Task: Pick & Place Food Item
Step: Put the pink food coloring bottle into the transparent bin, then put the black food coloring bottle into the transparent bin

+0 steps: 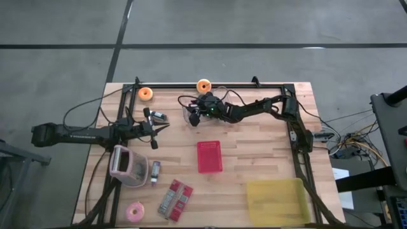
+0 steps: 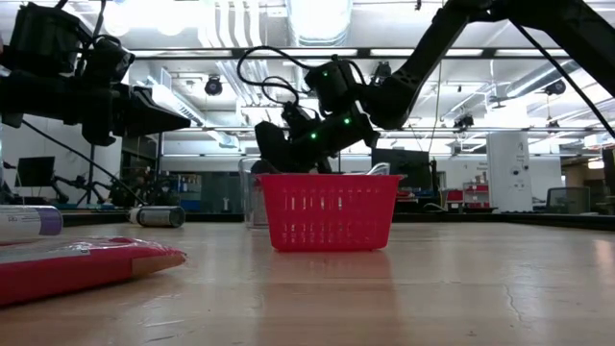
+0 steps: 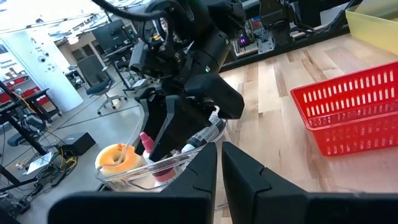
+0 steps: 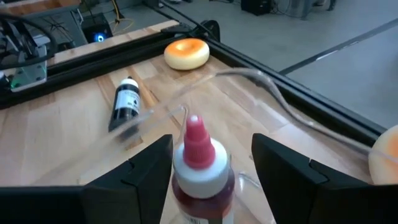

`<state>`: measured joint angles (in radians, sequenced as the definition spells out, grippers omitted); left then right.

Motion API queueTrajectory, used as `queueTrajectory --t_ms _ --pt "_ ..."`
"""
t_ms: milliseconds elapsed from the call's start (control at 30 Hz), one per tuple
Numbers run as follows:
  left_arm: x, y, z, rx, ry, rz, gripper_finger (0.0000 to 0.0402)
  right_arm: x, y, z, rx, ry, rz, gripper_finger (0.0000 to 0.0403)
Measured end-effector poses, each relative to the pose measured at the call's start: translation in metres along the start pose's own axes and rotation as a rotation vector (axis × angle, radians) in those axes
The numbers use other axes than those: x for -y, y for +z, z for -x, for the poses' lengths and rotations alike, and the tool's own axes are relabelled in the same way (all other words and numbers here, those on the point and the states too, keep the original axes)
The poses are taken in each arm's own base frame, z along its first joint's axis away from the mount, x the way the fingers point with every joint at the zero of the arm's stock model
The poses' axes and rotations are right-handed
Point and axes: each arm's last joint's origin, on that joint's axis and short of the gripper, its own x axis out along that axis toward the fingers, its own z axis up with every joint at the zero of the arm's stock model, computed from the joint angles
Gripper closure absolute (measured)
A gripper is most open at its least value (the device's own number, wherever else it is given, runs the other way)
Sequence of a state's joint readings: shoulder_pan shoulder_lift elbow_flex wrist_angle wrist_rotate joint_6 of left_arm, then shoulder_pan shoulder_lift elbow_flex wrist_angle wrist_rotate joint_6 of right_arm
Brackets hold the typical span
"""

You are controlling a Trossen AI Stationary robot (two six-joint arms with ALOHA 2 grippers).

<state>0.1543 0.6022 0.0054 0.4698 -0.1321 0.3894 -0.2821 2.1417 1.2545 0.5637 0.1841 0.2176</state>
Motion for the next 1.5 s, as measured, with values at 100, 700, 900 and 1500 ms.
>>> queueTrajectory --t_ms 100,700,900,1500 --pt "0.0 0.0 0.0 0.0 0.0 0.0 0.0374 -0.001 0.006 0.003 0.01 0.001 0.006 0.0188" --pt "0.0 0.0 0.0 0.0 0.0 0.0 0.0374 -0.009 0.043 0.026 0.076 0.02 0.088 0.0188" --pt "0.0 0.0 0.0 0.0 -0.001 0.0 0.0374 -0.021 0.057 0.042 0.063 0.044 0.143 0.0188" --pt "0.0 0.0 0.0 0.0 0.0 0.0 0.0374 -0.074 0.054 0.076 0.06 0.143 0.266 0.0188"
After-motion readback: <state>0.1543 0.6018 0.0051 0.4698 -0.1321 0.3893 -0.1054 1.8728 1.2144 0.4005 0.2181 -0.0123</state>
